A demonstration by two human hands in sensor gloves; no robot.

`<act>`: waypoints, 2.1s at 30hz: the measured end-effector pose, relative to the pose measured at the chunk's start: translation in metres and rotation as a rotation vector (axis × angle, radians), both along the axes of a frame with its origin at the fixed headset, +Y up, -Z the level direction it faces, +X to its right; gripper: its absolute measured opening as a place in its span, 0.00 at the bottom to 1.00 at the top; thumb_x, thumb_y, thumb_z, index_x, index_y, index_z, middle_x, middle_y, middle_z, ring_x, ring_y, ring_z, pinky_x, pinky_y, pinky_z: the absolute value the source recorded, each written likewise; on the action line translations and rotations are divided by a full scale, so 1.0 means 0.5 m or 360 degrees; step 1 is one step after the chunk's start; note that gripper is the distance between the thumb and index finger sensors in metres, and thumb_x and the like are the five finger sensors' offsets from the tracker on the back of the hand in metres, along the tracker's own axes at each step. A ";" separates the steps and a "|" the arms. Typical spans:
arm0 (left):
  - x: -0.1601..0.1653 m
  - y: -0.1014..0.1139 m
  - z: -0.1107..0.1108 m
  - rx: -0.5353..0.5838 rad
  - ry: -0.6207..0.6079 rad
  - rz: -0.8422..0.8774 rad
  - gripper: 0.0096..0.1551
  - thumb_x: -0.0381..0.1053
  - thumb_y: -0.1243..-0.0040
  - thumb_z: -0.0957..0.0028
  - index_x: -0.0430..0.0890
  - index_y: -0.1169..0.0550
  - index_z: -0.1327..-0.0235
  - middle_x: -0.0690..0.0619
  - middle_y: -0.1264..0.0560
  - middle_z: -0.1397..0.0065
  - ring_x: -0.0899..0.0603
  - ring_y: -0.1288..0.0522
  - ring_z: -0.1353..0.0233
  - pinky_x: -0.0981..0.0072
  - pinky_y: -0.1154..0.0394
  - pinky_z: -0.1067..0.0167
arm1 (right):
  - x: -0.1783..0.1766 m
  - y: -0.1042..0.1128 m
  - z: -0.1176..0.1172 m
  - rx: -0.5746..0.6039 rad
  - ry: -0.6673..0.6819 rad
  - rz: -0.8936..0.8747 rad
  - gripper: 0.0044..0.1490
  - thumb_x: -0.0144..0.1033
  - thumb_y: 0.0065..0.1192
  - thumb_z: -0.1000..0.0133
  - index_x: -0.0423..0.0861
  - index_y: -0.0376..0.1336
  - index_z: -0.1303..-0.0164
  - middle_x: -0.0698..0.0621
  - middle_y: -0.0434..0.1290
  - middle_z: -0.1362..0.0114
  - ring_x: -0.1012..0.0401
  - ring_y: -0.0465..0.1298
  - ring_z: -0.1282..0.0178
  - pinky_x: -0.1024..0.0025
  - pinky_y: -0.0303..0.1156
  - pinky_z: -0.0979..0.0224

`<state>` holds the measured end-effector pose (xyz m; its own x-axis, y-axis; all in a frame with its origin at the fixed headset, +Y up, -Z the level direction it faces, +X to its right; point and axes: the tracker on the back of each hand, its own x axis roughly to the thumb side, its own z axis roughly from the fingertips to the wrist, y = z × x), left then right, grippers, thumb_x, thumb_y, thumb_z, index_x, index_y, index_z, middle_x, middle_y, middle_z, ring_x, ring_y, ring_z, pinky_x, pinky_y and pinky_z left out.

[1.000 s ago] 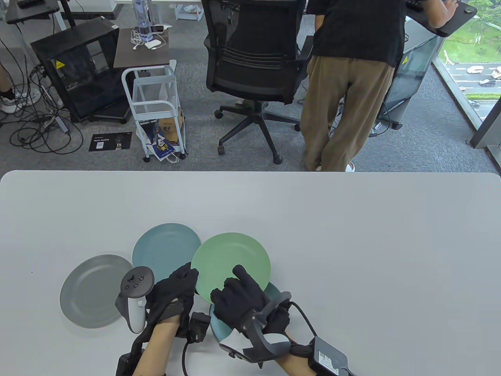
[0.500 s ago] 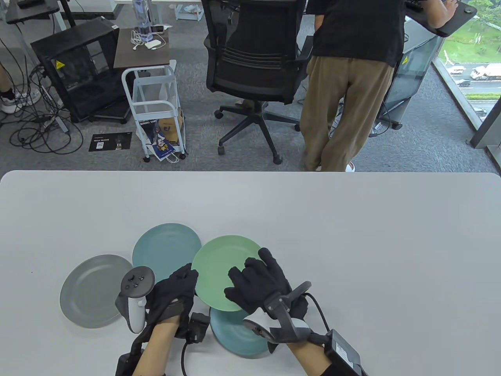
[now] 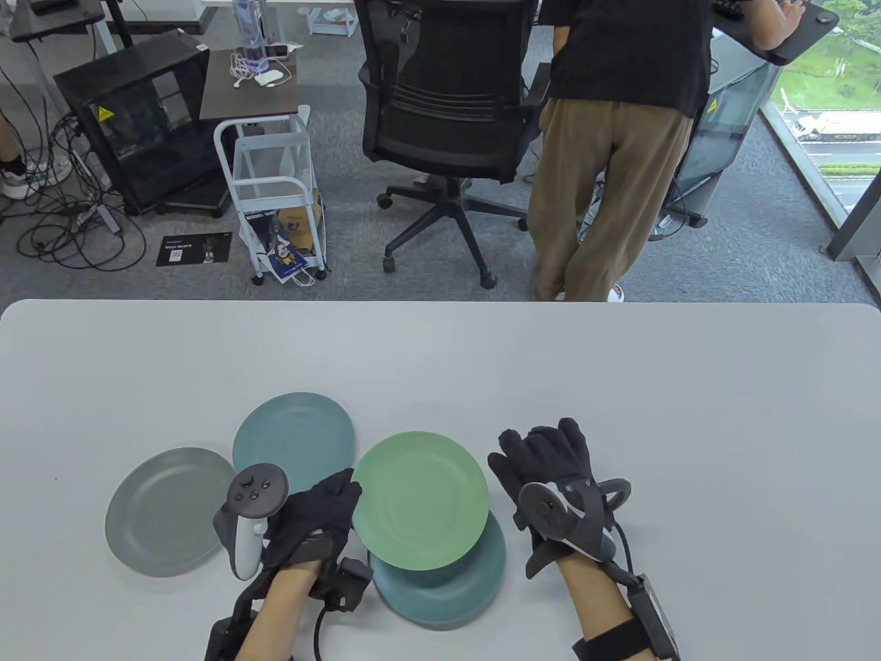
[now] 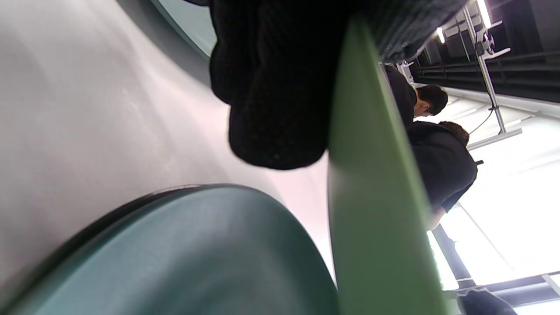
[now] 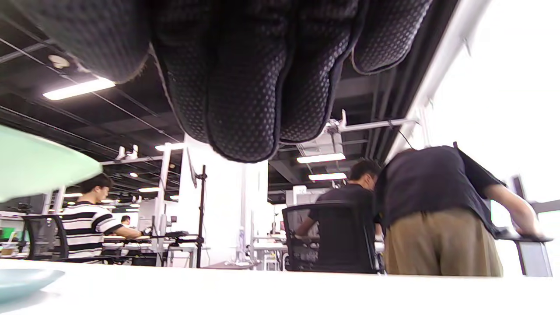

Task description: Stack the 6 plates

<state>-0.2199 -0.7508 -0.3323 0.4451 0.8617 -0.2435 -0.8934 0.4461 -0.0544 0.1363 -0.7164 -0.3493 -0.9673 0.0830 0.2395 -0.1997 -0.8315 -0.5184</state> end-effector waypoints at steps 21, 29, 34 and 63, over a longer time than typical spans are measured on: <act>0.032 -0.008 -0.005 -0.0229 -0.0257 -0.0378 0.28 0.56 0.40 0.57 0.48 0.19 0.44 0.53 0.10 0.66 0.48 0.19 0.44 0.49 0.46 0.21 | 0.041 -0.038 -0.004 -0.0159 -0.0112 0.0037 0.31 0.66 0.52 0.45 0.57 0.72 0.43 0.61 0.81 0.48 0.61 0.77 0.34 0.49 0.59 0.18; 0.012 0.030 0.009 -0.0156 0.0172 -0.1176 0.32 0.64 0.42 0.58 0.50 0.17 0.46 0.53 0.10 0.64 0.47 0.20 0.43 0.50 0.48 0.20 | 0.036 -0.039 -0.005 -0.0168 -0.0097 0.0058 0.31 0.65 0.52 0.44 0.56 0.72 0.43 0.61 0.81 0.48 0.60 0.77 0.34 0.49 0.59 0.18; 0.016 0.046 -0.010 -0.0147 0.0316 -0.1519 0.32 0.64 0.38 0.59 0.59 0.22 0.38 0.56 0.15 0.43 0.48 0.29 0.27 0.49 0.59 0.16 | 0.033 -0.039 -0.005 -0.0192 -0.0096 0.0069 0.31 0.65 0.52 0.44 0.57 0.72 0.43 0.61 0.81 0.47 0.60 0.77 0.33 0.49 0.59 0.18; 0.046 -0.010 -0.081 -0.0164 0.0105 -0.2123 0.27 0.61 0.29 0.63 0.68 0.20 0.46 0.68 0.20 0.35 0.57 0.37 0.18 0.50 0.65 0.13 | 0.035 -0.048 -0.010 -0.0269 -0.0086 0.0012 0.31 0.65 0.52 0.44 0.56 0.72 0.43 0.60 0.82 0.47 0.60 0.77 0.34 0.49 0.59 0.18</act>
<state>-0.1968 -0.7557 -0.3729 0.9109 -0.2423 -0.3340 0.2162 0.9697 -0.1140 0.1540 -0.7407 -0.3540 -0.9792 0.1101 0.1707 -0.1686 -0.9091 -0.3809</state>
